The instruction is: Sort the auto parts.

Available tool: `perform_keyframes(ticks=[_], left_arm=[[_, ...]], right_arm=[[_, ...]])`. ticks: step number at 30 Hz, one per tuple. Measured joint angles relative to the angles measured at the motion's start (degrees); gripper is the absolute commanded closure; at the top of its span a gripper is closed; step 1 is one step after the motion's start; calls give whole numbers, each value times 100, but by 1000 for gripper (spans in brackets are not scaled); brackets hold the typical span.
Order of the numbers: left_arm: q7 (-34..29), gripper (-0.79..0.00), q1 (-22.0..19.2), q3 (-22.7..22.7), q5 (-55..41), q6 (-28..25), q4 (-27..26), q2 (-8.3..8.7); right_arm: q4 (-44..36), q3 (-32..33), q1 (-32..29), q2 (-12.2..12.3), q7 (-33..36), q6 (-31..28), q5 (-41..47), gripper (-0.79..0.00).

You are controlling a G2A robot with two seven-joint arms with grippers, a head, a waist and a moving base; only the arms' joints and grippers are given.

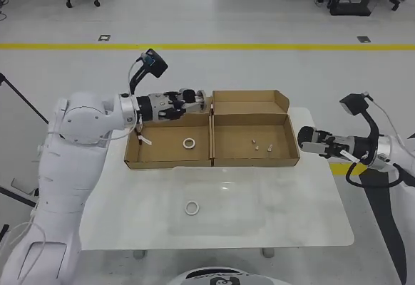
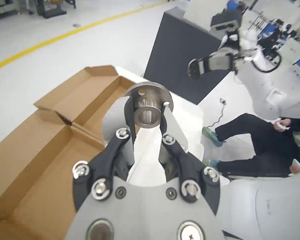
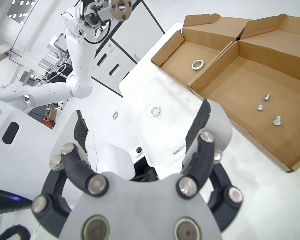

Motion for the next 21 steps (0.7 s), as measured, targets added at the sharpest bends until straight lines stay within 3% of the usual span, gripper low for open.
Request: perform_keyframes(ticks=[4, 8, 21], left_arm=[[-393, 0, 16, 70, 481, 120, 59, 67], [-784, 0, -237, 311, 821, 119, 345, 92], [-893, 0, -1963, 1864, 1632, -323, 2342, -166]], right_arm=[[0, 0, 0, 0, 0, 0, 0, -785], [0, 0, 0, 0, 0, 0, 0, -785], [0, 0, 0, 0, 0, 0, 0, -785]])
